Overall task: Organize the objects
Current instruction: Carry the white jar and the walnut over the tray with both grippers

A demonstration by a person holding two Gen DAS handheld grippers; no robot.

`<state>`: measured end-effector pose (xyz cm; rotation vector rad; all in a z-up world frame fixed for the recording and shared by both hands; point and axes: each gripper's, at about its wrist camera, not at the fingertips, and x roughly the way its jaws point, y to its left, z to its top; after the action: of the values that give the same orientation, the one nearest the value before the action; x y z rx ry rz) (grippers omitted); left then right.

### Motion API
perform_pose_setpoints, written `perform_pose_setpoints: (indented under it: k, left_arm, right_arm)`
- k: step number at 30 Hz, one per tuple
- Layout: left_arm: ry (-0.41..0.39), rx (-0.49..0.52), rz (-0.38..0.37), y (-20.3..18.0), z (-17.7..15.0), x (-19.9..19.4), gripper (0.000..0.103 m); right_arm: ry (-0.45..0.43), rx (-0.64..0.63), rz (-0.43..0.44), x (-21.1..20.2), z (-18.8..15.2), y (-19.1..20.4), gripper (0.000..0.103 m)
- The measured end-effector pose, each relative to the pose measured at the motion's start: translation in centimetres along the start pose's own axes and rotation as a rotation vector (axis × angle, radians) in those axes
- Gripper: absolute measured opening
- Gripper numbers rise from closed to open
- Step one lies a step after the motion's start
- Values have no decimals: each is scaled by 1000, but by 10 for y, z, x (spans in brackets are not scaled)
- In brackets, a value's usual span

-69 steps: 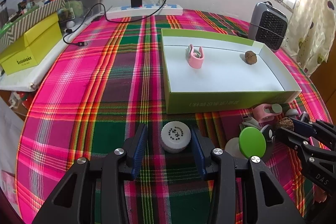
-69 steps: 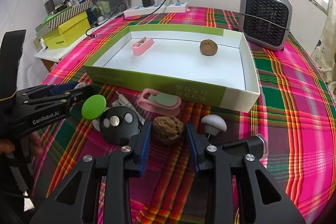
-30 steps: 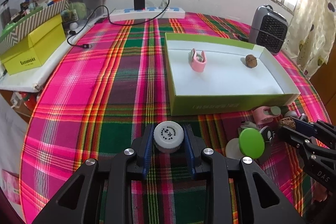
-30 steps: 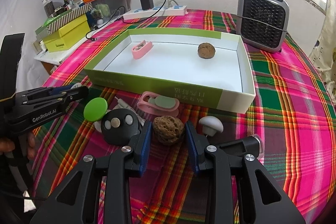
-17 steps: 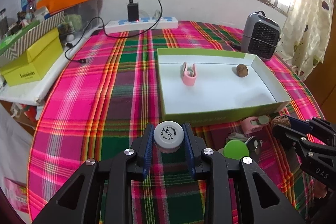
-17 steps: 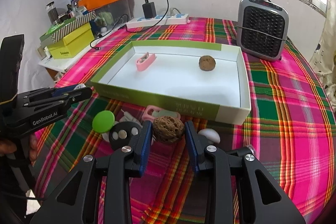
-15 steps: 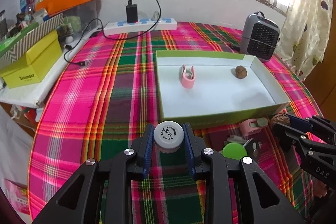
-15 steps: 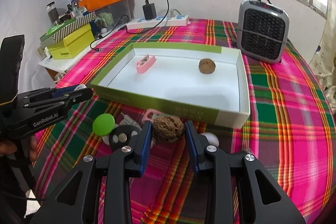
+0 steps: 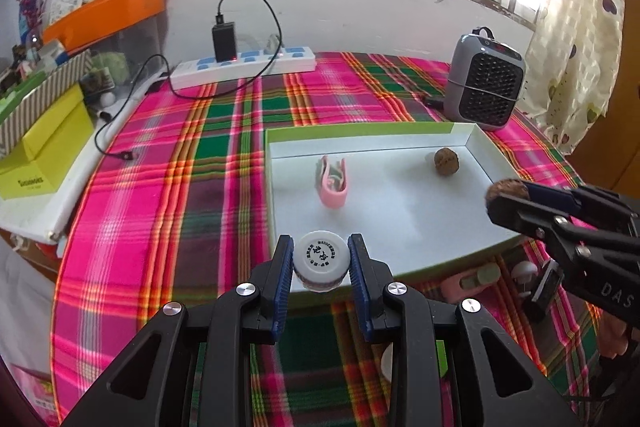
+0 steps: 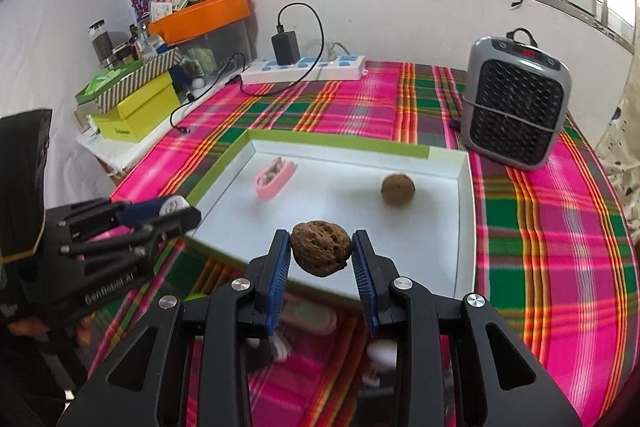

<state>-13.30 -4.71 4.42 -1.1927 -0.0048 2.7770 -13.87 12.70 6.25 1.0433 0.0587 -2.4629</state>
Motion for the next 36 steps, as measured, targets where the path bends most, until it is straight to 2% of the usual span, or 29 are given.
perform_pose_setpoints:
  k: [16,36]
  left_arm:
    - [24,24,-3,-4,13,34,25]
    - [65,55,-2,-11,17,58,25]
  right_arm:
    - [84,-21,-2,64,41,-8,33]
    - [167,-58,-1,113,61,-4,33]
